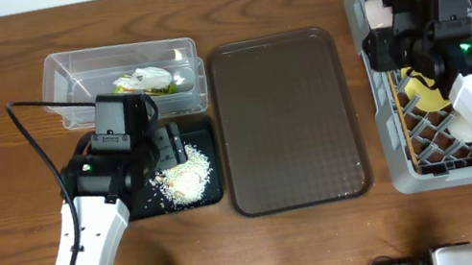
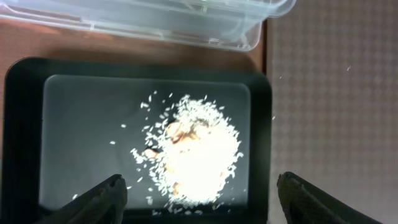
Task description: Sort waste into correct bins and load items into the dishwasher rack
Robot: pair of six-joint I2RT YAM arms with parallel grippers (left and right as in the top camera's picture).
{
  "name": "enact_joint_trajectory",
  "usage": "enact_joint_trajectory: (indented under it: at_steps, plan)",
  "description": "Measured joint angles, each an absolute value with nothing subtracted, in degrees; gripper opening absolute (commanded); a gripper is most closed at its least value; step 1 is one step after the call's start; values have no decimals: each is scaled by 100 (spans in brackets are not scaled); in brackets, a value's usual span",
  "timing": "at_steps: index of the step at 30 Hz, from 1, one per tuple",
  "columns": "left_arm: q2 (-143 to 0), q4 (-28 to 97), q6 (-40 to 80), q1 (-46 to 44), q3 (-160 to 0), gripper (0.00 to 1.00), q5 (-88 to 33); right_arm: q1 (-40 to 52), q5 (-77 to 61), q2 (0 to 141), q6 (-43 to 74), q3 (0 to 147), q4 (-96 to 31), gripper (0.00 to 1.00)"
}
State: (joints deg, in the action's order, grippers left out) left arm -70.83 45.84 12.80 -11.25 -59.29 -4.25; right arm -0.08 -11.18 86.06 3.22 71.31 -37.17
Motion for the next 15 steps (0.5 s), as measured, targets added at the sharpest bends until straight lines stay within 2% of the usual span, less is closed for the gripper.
enact_joint_trajectory:
  at_steps: [4, 10, 12, 15]
  plan:
    - [-7083, 5194, 1170, -1125, -5929, 80, -425, -8, -1087, 8608, 489, 7124, -4495, 58]
    - [-6759, 5579, 1122, -1125, -5902, 81, -425, -10, -714, 8294, 637, 6941, -5078, 67]
    - [-6337, 5572, 1090, -1138, -5815, 84, -425, -10, -633, 7848, 681, 6665, -5026, 75]
    - [-5384, 5555, 1039, -1203, -5566, 87, -427, 5, -552, 6864, 718, 6058, -4772, 99]
